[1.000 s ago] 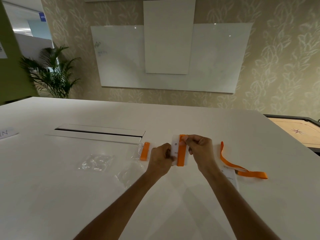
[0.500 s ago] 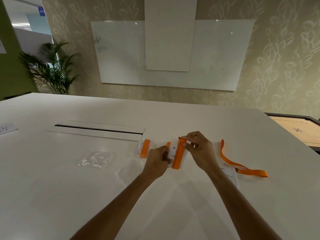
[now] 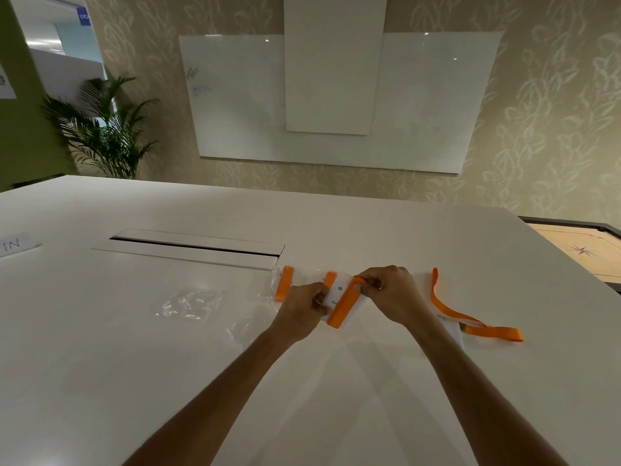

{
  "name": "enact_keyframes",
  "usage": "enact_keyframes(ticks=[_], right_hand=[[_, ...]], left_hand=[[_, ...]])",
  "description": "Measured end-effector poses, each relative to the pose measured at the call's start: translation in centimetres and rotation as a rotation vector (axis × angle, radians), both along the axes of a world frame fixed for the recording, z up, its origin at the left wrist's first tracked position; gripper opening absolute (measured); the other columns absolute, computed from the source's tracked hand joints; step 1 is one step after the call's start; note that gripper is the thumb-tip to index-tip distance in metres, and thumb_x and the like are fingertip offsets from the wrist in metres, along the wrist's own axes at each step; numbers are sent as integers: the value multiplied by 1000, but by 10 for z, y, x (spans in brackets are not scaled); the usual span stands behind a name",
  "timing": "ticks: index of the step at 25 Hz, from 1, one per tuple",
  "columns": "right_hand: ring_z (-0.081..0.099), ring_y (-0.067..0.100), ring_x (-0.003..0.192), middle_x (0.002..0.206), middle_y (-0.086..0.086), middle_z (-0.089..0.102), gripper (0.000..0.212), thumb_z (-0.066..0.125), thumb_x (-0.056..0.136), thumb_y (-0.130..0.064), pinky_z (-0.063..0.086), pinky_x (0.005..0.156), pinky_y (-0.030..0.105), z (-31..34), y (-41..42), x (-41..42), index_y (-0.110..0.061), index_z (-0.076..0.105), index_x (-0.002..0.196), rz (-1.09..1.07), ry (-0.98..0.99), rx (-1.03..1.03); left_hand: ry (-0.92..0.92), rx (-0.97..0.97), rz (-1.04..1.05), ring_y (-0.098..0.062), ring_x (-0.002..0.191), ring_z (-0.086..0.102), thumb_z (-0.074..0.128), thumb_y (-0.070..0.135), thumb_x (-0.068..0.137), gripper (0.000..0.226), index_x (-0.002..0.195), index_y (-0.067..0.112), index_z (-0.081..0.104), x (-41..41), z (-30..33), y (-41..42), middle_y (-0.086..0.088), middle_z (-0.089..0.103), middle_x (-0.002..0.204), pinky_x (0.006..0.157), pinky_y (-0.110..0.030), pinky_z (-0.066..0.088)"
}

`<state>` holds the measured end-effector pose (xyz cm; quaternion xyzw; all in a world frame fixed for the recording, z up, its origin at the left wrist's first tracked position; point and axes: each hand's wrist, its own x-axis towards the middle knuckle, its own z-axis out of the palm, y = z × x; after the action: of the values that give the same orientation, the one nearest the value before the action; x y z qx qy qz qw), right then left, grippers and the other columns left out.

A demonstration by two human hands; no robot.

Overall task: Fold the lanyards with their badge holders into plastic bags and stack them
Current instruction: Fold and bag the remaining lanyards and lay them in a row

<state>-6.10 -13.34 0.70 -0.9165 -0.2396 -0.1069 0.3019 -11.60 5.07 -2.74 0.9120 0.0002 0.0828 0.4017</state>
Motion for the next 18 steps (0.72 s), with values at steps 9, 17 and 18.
enact_keyframes(ticks=[9, 17, 18], right_hand=[[63, 16, 75, 83, -2, 73, 14, 66, 87, -25, 46, 66, 26, -18, 1, 6, -17, 75, 95, -102, 33, 96], [60, 13, 71, 83, -2, 73, 14, 65, 88, -23, 41, 61, 21, -26, 1, 7, -16, 74, 95, -120, 40, 112], [59, 12, 70, 82, -3, 72, 14, 65, 88, -23, 39, 60, 20, -26, 0, 7, -16, 74, 95, -124, 40, 114]], left_hand=[[280, 456, 255, -27, 116, 53, 53, 88, 48, 101, 126, 24, 45, 10, -30, 62, -1, 59, 122, 100, -50, 42], [369, 553, 313, -30, 127, 42, 60, 80, 55, 106, 133, 13, 36, 16, -59, 78, -6, 49, 136, 106, -53, 27], [353, 551, 312, -29, 126, 43, 60, 79, 56, 103, 133, 14, 37, 16, -61, 78, -5, 51, 134, 106, -53, 28]])
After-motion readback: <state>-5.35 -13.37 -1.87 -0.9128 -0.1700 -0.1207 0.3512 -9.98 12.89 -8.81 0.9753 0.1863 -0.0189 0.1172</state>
